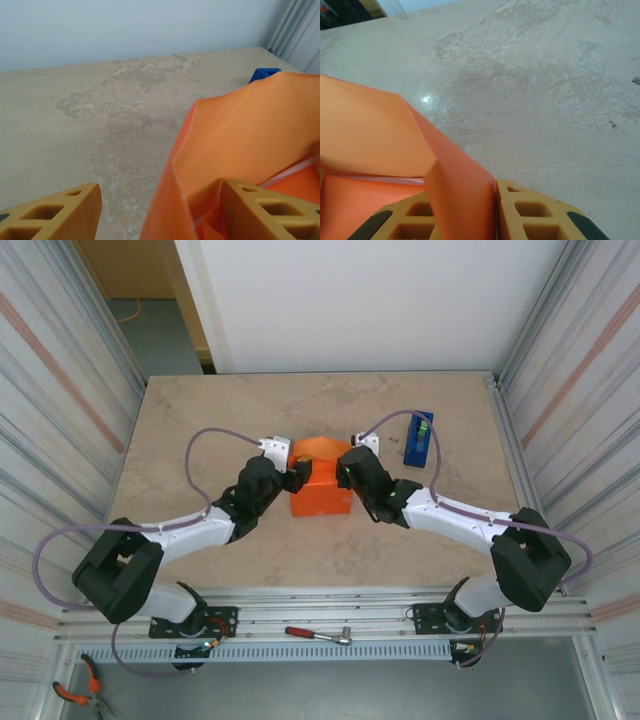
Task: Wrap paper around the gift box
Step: Fold the wrapping paper for the gift box.
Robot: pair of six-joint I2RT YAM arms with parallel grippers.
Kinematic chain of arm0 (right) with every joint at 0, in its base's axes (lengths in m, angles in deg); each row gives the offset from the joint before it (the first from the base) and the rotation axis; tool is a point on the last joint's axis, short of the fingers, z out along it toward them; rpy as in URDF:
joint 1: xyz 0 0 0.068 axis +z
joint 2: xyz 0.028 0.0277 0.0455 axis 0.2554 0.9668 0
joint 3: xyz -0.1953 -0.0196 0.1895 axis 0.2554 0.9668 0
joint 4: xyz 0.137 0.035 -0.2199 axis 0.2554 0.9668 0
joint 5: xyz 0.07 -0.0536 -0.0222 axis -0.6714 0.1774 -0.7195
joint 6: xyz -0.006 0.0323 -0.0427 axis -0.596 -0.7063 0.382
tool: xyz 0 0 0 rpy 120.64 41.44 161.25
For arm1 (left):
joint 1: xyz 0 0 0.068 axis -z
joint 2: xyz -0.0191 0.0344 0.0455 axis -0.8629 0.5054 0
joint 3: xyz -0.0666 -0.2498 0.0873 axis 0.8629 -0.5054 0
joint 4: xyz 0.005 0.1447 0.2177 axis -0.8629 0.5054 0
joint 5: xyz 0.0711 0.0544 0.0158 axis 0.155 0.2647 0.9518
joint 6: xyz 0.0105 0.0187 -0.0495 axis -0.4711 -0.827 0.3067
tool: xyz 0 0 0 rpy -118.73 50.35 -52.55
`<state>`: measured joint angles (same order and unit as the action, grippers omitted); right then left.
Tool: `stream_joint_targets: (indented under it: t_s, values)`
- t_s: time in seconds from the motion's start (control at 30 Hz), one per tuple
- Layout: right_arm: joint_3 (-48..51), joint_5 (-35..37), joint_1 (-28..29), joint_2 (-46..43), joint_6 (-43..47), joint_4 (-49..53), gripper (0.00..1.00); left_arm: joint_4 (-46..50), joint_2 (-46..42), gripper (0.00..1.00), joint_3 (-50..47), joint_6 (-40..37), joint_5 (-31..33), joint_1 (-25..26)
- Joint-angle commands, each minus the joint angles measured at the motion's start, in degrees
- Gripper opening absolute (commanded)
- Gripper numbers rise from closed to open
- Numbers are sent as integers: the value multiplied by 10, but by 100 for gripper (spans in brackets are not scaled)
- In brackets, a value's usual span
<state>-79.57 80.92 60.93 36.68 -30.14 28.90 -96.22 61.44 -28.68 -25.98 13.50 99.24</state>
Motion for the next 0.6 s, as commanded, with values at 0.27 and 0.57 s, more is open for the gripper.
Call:
stream_joint_targets:
  t_s: [0.27, 0.57]
  values:
    - [-40, -31, -30, -73, 37, 110, 47, 19, 23, 56, 21, -26, 124, 37]
    - [-18, -33, -27, -62, 42, 74, 54, 24, 29, 54, 22, -28, 127, 43]
